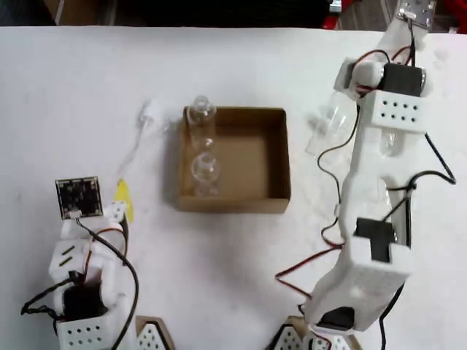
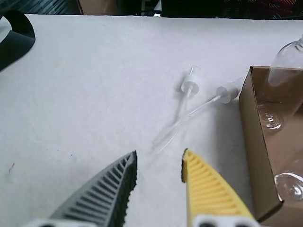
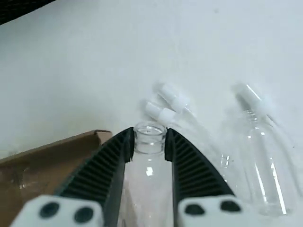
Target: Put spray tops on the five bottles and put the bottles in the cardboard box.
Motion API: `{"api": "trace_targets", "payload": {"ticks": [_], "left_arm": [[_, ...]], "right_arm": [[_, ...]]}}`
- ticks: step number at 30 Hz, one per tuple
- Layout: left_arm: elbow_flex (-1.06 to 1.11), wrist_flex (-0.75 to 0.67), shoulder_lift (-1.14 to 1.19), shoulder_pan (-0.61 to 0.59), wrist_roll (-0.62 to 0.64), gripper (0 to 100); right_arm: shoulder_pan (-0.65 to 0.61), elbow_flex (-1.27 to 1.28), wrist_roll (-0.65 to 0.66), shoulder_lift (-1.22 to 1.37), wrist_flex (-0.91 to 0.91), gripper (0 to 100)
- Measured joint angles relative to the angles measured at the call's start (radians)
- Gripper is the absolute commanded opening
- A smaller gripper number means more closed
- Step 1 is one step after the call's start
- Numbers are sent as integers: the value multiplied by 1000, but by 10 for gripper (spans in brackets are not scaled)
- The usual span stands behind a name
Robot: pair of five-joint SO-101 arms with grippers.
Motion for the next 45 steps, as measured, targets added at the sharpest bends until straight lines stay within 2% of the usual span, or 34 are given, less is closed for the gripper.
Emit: {"api": "trace_targets", "payload": {"ticks": [9,21,28,33,40,45], "left_arm": [[0,0,0,0,0,158],[0,0,0,0,0,158],[0,0,0,0,0,158],[0,0,0,0,0,158],[0,0,0,0,0,158],[0,0,0,0,0,158]], "right_arm": [[-193,-2,6,-160,124,17],[-258,-2,8,-275,186,17],[-361,-2,89,-327,255,17],[-374,3,95,-431,259,17],[-477,273,98,-694,235,17],[-454,585,98,-879,-44,16]]}}
